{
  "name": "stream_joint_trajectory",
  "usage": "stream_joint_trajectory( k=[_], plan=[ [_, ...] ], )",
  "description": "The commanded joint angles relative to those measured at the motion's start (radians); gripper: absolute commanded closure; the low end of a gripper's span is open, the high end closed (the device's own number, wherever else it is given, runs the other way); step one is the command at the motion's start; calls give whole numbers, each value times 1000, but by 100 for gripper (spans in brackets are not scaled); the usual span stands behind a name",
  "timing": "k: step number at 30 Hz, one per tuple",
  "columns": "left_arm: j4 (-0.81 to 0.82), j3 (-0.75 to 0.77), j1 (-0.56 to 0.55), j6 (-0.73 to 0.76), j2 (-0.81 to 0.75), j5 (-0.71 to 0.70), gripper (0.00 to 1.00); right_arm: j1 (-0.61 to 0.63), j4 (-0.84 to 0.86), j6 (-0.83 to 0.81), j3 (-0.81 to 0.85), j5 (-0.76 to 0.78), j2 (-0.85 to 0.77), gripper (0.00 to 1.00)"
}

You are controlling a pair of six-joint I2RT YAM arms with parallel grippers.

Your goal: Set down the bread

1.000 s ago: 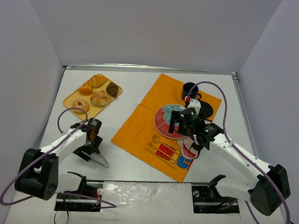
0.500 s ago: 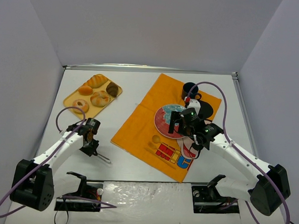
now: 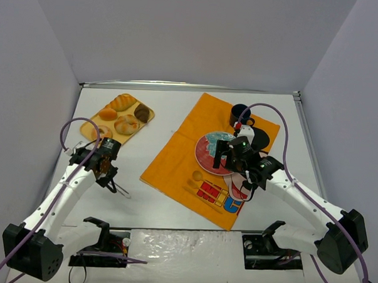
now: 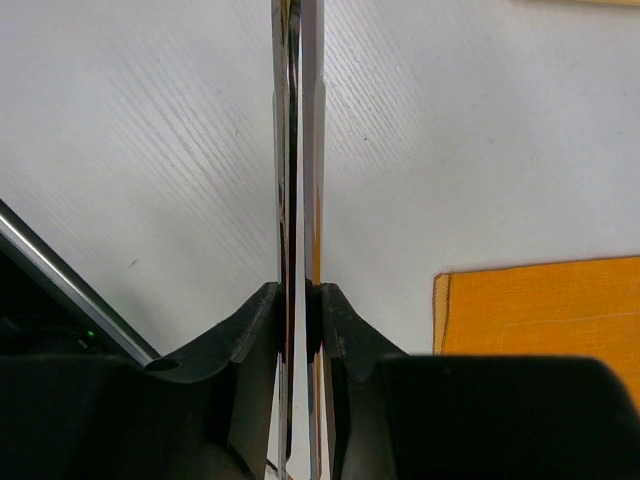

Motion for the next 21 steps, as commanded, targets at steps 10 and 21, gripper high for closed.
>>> stream_joint_trajectory(
  k=[10, 21],
  plan=[
    [-136, 207, -3, 149, -1, -123, 58, -3, 19, 9, 20, 14, -28, 0],
    [-124, 296, -3, 205, 69, -143, 51, -3, 13, 7, 20, 23, -30, 0]
  ],
)
